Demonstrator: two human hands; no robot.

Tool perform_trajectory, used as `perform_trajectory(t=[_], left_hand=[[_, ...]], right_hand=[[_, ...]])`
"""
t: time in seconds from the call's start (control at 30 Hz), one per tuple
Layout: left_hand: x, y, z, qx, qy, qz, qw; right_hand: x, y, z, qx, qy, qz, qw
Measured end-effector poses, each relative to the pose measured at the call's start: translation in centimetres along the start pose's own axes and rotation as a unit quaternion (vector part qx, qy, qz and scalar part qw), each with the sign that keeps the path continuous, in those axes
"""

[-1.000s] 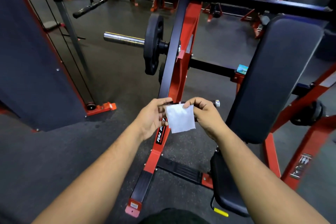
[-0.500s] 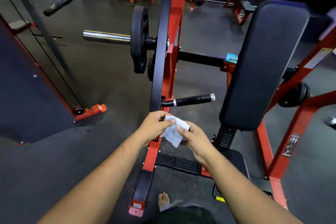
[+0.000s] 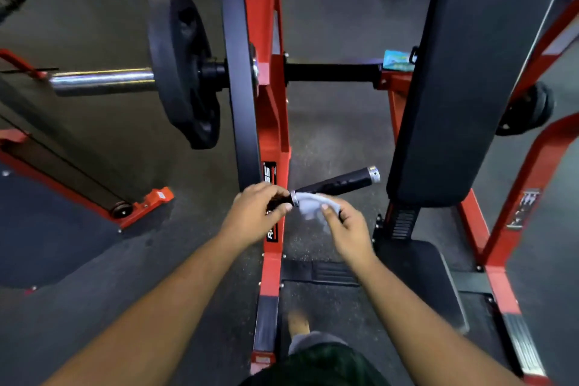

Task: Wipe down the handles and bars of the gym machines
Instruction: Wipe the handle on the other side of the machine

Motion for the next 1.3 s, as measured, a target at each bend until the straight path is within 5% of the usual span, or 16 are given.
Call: perform_trajectory(t=[0.2,0.4,0.5,0.87,0.97,1.07,1.2,1.3], left_hand=[[4.3,1.4,0.6,0.24,0.013,-0.17,0.956],[9.6,2.9,2.1,0.4,0.02,-0.285,0.871],[10.8,4.2,2.3,0.444,0.019,-0.325,0.835],[10.9,4.7,1.9,0.438,0.028,-0.349,0.828],[11.0,4.5,2.0,0.441,0.048,-0.346,0.827],[11.1,4.4,2.3,0.441,0.065,-0.344,0.826],[11.1,4.2,2.4,0.435,0.073,-0.34,0.831],[11.3,4.1,2.3,0.424,0.074,-0.338,0.837]], right_hand=[[5.9,-0.3,5.1,-0.212,-0.157,0.069,0.962],[8.7,-2.7,5.0,-0.516,-0.079,0.044,0.852],[7.4,-4.0,2.4,-0.537,-0.088,0.035,0.838],[3.5,-3.9,-9.9,-0.488,0.012,0.093,0.868],[2.5,-1.8,-8.0,-0.431,-0.088,0.024,0.898],[4.7,0.8,-2.9,-0.418,-0.236,-0.036,0.877],[7.8,-0.1,-1.0,-0.527,-0.178,-0.044,0.83],[6.3,-2.7,-3.7,-0.504,-0.174,-0.027,0.846]])
Point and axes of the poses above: each hand's wrist, its own x-axis towards the middle knuckle, its own z-axis out of the back of the hand, y = z × x, the point moved 2 cm from there along x, towards the middle knuckle, and after that the axes turned 1 degree about y, right-handed, at the moved point
